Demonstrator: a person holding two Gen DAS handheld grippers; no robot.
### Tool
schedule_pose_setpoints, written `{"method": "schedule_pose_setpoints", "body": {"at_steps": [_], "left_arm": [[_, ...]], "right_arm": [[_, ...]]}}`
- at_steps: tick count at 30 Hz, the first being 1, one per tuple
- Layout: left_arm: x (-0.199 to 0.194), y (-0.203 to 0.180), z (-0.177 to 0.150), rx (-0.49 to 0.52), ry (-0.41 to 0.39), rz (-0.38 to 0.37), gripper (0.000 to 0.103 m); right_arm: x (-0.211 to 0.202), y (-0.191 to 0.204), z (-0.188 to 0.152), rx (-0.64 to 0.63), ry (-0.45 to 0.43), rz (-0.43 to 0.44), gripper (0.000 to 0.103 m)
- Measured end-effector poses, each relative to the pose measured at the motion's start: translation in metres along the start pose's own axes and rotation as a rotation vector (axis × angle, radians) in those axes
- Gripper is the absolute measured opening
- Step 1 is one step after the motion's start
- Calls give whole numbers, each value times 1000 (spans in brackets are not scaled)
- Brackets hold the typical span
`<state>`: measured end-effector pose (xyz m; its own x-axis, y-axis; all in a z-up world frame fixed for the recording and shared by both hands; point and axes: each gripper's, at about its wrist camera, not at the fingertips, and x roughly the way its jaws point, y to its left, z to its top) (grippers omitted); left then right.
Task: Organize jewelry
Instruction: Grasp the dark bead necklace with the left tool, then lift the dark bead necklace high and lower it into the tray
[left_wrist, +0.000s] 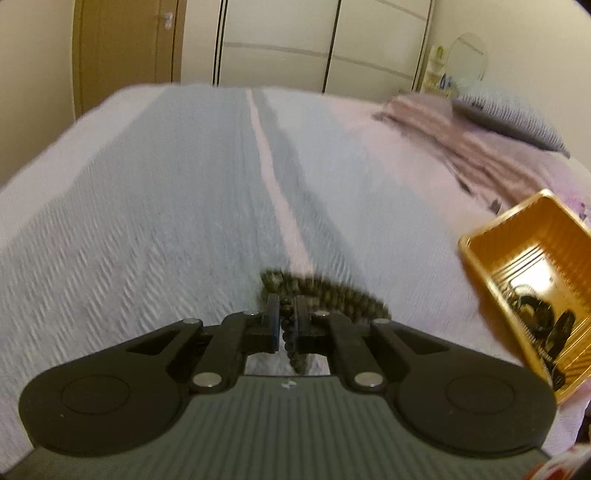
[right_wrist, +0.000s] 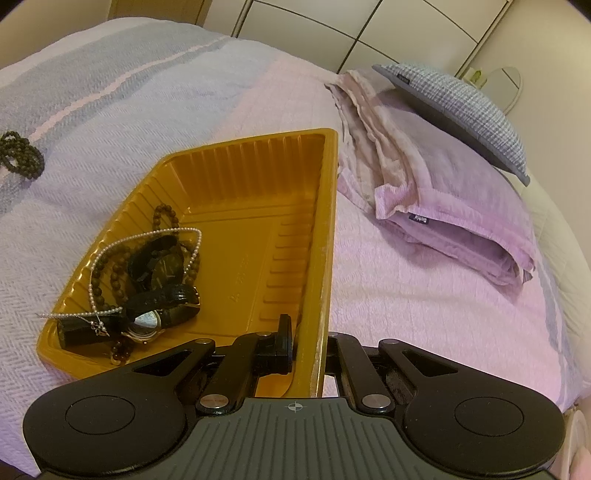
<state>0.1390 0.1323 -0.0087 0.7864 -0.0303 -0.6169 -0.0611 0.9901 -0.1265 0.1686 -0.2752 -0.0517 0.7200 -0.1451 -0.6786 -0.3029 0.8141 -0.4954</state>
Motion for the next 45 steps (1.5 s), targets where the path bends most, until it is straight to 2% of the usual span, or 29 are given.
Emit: {"method": "schedule_pose_setpoints", "body": {"at_steps": [7, 11, 15, 23, 29, 36, 45], "left_arm": [[-37, 0, 35, 83, -96, 3, 5], [-51, -3, 50, 141, -125, 5, 5], [-57, -8, 59, 219, -126, 9, 5], [-60, -19, 70, 446, -86, 35, 6], [-72, -29, 92, 545, -121, 55, 5], [-87, -47, 127, 627, -191, 56, 6], [-107, -74, 176, 669, -274, 16, 6]], "right_arm": [[-3, 1, 1, -3, -7, 1, 5], [-3, 1, 0, -3, -8, 1, 5], [-3, 1, 0, -6, -9, 1, 5], [-2, 1, 1, -6, -10, 1, 5], [-2, 1, 1, -6, -9, 1, 5], [-2, 1, 1, -7, -10, 0, 5], [-3, 2, 3, -5, -9, -1, 5]]}}
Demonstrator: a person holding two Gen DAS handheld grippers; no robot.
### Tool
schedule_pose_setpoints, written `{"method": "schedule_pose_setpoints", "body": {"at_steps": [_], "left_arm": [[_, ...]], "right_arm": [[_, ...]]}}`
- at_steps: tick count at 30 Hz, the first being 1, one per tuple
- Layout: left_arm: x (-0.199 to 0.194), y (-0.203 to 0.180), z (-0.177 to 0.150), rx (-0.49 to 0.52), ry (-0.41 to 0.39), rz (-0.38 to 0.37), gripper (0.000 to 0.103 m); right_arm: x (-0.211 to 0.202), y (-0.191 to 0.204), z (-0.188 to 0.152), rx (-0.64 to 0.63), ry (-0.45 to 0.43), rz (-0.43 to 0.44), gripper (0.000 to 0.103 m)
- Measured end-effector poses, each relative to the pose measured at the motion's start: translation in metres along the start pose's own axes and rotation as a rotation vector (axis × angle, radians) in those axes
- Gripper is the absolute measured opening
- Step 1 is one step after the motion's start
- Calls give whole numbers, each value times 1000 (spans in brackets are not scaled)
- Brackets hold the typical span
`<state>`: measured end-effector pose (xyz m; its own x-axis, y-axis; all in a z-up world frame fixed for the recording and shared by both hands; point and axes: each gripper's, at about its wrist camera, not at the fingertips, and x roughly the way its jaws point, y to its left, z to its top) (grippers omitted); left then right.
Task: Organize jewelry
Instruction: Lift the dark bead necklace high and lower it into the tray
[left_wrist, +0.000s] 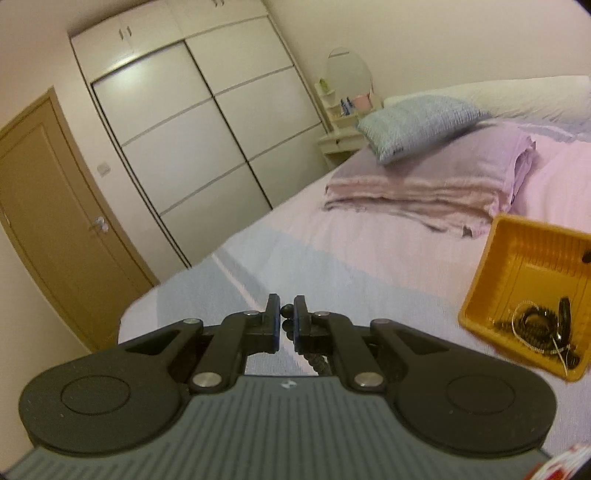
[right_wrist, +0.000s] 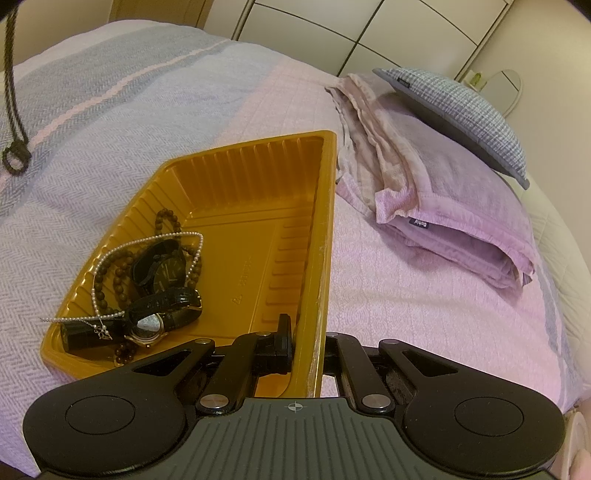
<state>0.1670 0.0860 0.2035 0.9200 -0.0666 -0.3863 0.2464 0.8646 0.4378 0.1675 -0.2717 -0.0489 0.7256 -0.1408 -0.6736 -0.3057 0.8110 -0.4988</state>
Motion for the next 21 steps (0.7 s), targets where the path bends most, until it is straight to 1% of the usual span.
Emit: {"method": "schedule_pose_setpoints", "body": {"at_steps": [6, 11, 17, 21], "left_arm": [[-4, 0, 39, 44, -64, 2, 6], [-11, -4, 69, 59, -116, -8, 6], [-11, -23, 105, 82, -171, -53, 6], [-12, -45, 132, 84, -225, -107, 6]], "right_arm": [[0, 0, 2, -4, -4, -1, 5], [-1, 0, 2, -3, -7, -1, 5], [-2, 0, 1, 1, -10, 3, 5], [-2, -1, 1, 2, -11, 4, 5]]}}
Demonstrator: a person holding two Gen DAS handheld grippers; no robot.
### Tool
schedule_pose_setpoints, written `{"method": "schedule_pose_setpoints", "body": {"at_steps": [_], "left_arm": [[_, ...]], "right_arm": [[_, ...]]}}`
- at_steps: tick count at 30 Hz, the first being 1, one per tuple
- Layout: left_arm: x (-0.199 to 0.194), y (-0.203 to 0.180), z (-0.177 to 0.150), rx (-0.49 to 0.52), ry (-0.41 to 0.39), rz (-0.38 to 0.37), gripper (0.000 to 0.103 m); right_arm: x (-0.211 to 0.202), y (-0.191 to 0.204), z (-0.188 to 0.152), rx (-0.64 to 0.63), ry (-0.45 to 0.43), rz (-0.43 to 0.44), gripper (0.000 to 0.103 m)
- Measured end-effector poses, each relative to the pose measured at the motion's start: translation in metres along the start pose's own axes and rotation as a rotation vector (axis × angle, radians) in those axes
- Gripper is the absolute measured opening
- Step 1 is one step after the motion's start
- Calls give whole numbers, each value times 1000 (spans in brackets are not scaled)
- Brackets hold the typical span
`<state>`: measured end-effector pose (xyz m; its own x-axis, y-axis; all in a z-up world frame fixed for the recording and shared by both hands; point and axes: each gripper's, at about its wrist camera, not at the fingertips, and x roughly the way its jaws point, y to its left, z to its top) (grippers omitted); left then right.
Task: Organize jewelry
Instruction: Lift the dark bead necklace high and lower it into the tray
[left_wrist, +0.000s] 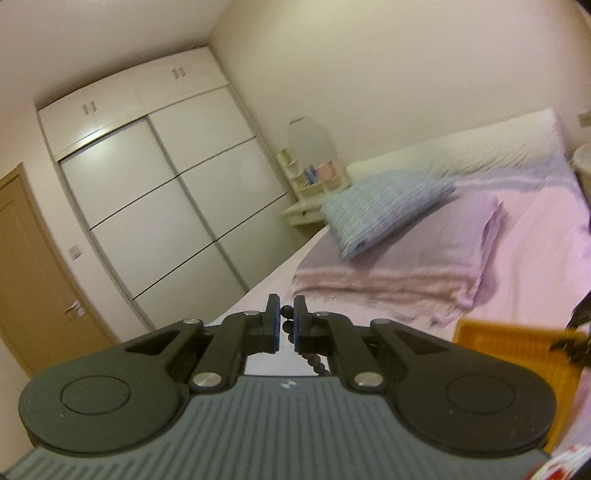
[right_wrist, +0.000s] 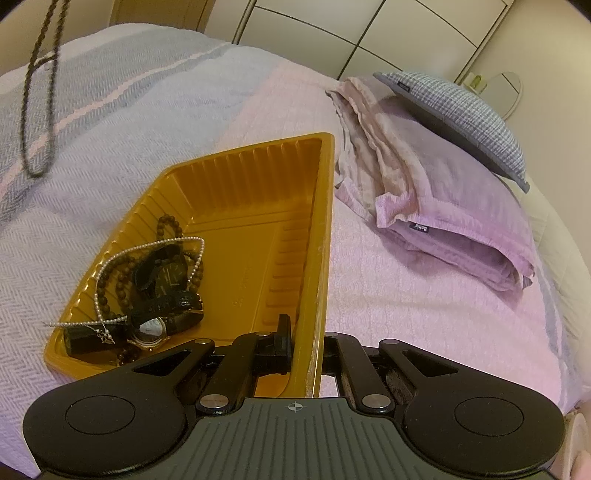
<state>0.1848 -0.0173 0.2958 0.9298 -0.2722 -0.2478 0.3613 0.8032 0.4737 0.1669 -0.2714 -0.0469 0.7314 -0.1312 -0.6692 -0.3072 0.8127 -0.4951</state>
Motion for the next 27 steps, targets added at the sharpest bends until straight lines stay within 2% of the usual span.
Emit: {"method": "schedule_pose_setpoints", "body": {"at_steps": [6, 11, 14, 20, 27], "left_arm": [[12, -31, 33, -21, -82, -87, 6], [26, -60, 46, -49, -114, -161, 6], [41, -82, 44, -45, -90, -217, 6], [84, -129, 21, -21, 17, -312, 6], [124, -161, -7, -22, 110, -362, 6]], "right_arm": [[0, 0, 0, 1, -2, 1, 5], [0, 1, -1, -1, -2, -1, 5], [-1, 0, -3, -2, -4, 1, 5], [1, -1, -4, 1, -4, 4, 5], [3, -3, -4, 4, -3, 8, 5]]}}
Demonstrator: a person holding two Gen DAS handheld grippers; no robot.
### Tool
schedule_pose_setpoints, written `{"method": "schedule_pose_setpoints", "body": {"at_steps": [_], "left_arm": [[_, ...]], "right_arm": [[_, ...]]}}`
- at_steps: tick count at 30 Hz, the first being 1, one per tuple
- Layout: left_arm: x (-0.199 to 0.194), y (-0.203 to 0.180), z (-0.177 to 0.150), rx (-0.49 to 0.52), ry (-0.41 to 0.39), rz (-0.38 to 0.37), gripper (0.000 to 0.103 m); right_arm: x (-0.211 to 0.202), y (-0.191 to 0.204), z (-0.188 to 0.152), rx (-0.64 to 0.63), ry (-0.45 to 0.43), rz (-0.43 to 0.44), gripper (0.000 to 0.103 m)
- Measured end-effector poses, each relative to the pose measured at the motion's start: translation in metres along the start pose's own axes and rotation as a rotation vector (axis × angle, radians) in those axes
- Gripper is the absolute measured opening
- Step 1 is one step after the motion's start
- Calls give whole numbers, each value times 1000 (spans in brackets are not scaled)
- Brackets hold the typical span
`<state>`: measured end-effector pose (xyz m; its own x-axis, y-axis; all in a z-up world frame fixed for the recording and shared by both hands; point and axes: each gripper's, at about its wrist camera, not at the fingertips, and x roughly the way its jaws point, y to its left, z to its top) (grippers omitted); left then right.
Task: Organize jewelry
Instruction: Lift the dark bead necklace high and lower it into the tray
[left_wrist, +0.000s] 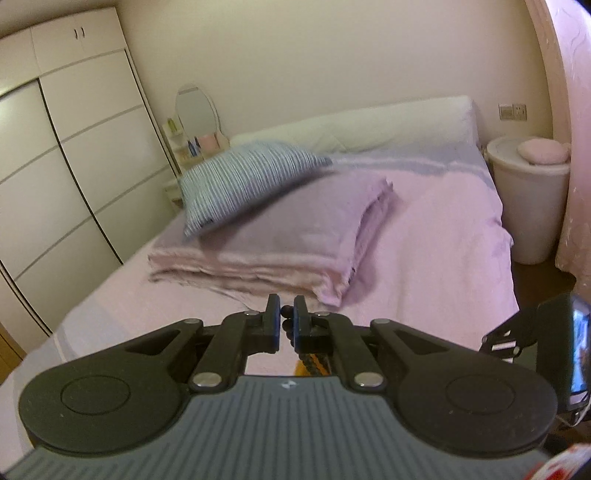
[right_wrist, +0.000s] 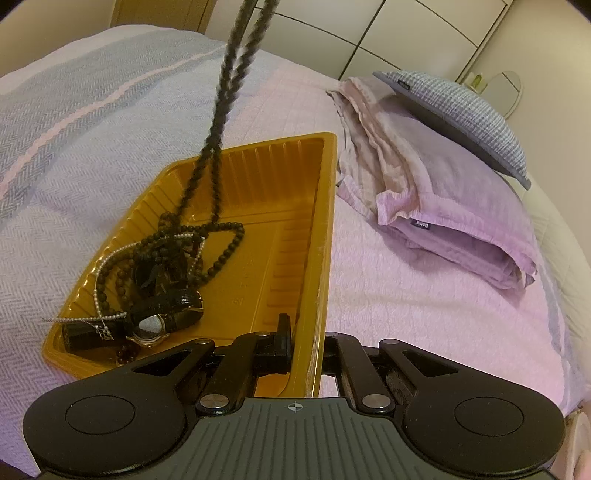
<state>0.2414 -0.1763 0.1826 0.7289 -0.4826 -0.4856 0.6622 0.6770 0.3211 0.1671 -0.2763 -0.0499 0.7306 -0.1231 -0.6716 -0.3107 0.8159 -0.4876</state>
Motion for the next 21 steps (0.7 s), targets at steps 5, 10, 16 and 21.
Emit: {"method": "schedule_pose_setpoints", "body": {"at_steps": [5, 10, 16, 21], "left_arm": [[19, -4, -14, -19, 43, -23, 6], [34, -6, -30, -37, 88, -41, 6], [44, -9, -40, -46, 117, -54, 6], [49, -11, -43, -43, 132, -51, 6]], "right_arm": [[1, -1, -1, 3, 3, 0, 5], [2, -1, -2, 4, 3, 1, 5], [4, -2, -2, 5, 6, 0, 5], [5, -2, -3, 8, 6, 0, 4]]}}
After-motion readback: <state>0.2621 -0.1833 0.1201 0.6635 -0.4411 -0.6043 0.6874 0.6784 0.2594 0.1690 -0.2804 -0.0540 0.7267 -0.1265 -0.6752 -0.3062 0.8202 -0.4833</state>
